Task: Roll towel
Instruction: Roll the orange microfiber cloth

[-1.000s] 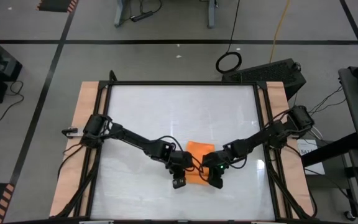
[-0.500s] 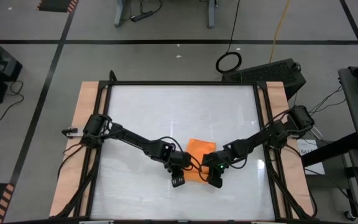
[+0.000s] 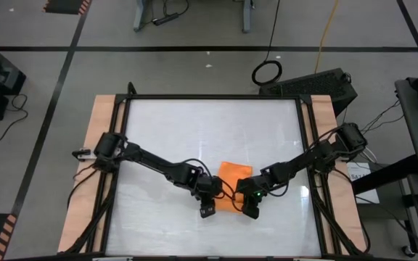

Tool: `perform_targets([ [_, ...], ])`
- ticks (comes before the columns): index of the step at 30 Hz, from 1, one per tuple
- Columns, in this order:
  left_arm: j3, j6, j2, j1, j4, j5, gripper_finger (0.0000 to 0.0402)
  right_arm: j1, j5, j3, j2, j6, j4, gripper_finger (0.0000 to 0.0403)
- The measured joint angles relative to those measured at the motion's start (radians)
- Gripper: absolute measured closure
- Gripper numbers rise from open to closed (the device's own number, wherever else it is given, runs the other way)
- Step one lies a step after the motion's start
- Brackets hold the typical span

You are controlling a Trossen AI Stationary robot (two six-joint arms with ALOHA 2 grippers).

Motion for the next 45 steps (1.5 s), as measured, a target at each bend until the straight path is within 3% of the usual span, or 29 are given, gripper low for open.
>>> perform_targets([
  [7,0.000,0.116,-0.071,-0.050,-0.028,-0.099,0.0212,0.000,0.001,0.000,0.000,0.013,0.002,0.0378],
  [15,0.001,0.429,-0.083,-0.170,0.037,-0.161,0.0212,-0.001,0.001,0.000,0.001,0.024,0.007,0.0378],
  [21,0.001,0.498,-0.071,-0.188,0.080,-0.313,0.0212,-0.001,0.001,0.000,0.001,0.028,0.008,0.0378],
  [32,0.001,0.527,-0.021,-0.103,0.208,-0.093,0.0212,-0.013,-0.003,-0.002,0.002,0.035,0.022,0.0378],
  [45,0.001,0.504,0.027,-0.050,0.140,-0.055,0.0212,-0.015,-0.001,-0.002,0.002,0.036,0.027,0.0378],
])
